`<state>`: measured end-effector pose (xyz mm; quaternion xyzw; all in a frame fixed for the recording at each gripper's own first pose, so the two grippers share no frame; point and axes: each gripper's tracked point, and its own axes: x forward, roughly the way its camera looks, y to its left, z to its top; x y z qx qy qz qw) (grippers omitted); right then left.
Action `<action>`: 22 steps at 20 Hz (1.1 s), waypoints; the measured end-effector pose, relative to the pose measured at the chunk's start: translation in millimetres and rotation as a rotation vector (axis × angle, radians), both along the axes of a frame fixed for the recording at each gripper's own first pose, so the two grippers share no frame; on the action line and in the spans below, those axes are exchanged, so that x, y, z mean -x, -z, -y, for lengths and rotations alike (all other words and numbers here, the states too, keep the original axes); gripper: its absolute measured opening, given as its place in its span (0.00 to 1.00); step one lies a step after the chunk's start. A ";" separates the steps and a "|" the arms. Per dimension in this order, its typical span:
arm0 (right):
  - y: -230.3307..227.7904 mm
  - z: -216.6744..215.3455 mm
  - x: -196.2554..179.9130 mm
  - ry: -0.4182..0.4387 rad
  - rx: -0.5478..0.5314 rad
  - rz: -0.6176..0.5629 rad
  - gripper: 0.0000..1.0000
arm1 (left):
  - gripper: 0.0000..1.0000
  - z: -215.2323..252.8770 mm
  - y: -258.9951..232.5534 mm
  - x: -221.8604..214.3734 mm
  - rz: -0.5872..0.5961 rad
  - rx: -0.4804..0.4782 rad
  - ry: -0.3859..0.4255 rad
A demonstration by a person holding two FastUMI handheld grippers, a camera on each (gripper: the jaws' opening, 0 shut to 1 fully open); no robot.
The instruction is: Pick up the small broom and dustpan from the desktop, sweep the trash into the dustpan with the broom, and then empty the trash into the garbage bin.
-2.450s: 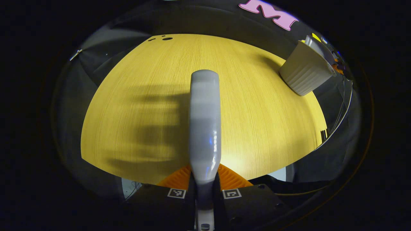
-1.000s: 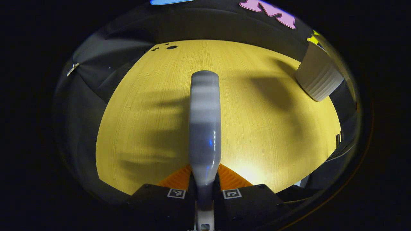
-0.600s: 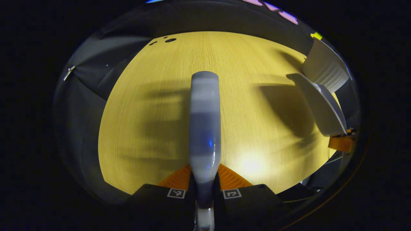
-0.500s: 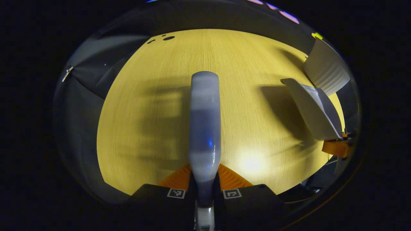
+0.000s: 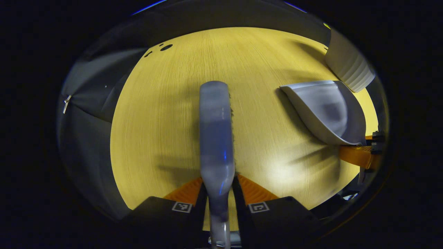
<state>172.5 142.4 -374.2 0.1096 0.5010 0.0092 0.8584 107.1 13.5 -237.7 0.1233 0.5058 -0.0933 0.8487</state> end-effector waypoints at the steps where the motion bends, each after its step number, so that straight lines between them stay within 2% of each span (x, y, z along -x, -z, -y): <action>1: -5.4 1.7 -0.2 0.007 -0.009 0.013 0.76 | 0.61 2.9 -5.0 -0.1 0.013 0.009 0.002; 2: -8.4 4.9 0.9 0.017 -0.010 0.021 0.86 | 0.73 4.7 -11.7 0.9 0.029 0.019 0.003; 3: -18.1 9.1 4.9 0.022 -0.018 0.027 1.00 | 0.86 4.5 -16.3 1.3 0.044 0.019 -0.005; 4: -23.8 10.0 8.1 0.028 -0.017 0.034 1.00 | 0.99 4.8 -22.7 3.3 0.059 0.024 -0.009; 7: -49.1 21.6 15.7 0.034 0.028 0.106 0.99 | 0.98 4.1 -49.3 12.1 0.134 0.036 -0.018; 9: -76.7 34.6 10.9 0.042 0.079 0.202 0.99 | 0.99 -0.3 -86.6 12.1 0.268 0.006 -0.027; 15: -181.6 69.7 21.1 0.092 0.195 0.520 0.99 | 0.98 37.4 -192.3 39.8 0.595 0.180 -0.024; 19: -232.5 85.9 52.0 0.148 0.250 0.708 0.99 | 0.98 39.7 -246.1 77.7 0.829 0.221 -0.036; 22: -241.9 102.7 68.1 0.200 0.320 0.790 0.99 | 0.98 41.8 -264.0 104.2 0.943 0.233 -0.032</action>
